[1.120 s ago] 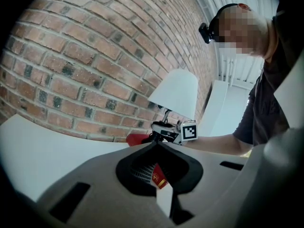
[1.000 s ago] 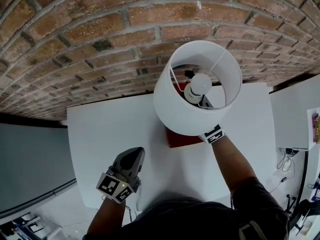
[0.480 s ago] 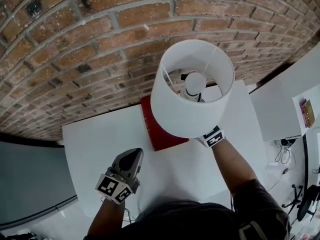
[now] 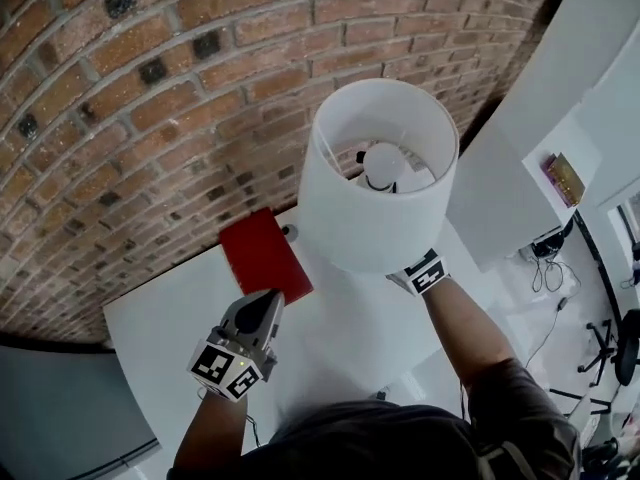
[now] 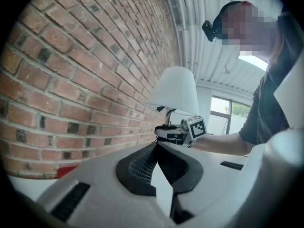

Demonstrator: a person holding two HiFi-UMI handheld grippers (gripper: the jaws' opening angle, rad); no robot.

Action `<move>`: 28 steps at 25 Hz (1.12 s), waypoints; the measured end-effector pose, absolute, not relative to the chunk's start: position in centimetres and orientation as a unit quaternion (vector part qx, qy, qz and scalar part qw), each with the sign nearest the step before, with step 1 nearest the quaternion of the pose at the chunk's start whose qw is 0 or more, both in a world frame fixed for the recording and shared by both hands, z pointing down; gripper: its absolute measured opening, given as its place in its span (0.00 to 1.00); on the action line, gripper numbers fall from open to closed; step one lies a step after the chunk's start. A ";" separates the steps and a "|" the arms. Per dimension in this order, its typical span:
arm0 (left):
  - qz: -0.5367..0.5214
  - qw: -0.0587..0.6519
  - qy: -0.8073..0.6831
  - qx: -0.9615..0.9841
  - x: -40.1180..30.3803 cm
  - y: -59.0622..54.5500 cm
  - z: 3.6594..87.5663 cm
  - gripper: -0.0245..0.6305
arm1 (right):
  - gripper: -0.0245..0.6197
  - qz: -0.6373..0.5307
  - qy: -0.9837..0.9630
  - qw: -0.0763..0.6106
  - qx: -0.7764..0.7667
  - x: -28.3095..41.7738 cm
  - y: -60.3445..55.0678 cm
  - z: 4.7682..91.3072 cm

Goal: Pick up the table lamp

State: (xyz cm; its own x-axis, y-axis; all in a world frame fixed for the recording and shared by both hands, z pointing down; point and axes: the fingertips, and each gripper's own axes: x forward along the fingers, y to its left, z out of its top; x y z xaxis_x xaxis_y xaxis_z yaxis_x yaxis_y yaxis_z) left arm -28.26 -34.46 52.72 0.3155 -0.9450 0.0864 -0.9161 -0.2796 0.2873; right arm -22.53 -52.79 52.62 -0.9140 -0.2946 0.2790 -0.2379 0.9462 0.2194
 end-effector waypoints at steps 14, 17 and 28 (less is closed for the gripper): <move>-0.042 0.094 -0.453 0.885 -9.9 -42.2 43.2 0.04 | 0.24 -0.093 -0.941 0.167 0.279 1.6 -57.1 42.6; -0.041 0.082 -0.425 0.900 -6.1 -43.8 40.4 0.04 | 0.24 -0.093 -0.932 0.170 0.305 6.3 -57.6 40.2; -0.039 0.037 -0.354 0.934 4.1 -48.1 30.3 0.04 | 0.24 -0.078 -0.913 0.153 0.370 18.7 -58.5 31.3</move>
State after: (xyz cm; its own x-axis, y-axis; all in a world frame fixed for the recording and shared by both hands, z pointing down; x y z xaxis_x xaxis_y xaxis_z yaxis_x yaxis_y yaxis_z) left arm 4.13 -48.11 30.28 0.7462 -0.6641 -0.0465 -0.6583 -0.7465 0.0966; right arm 18.70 -58.47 31.35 -0.6797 -0.6990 0.2222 -0.6511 0.7145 0.2560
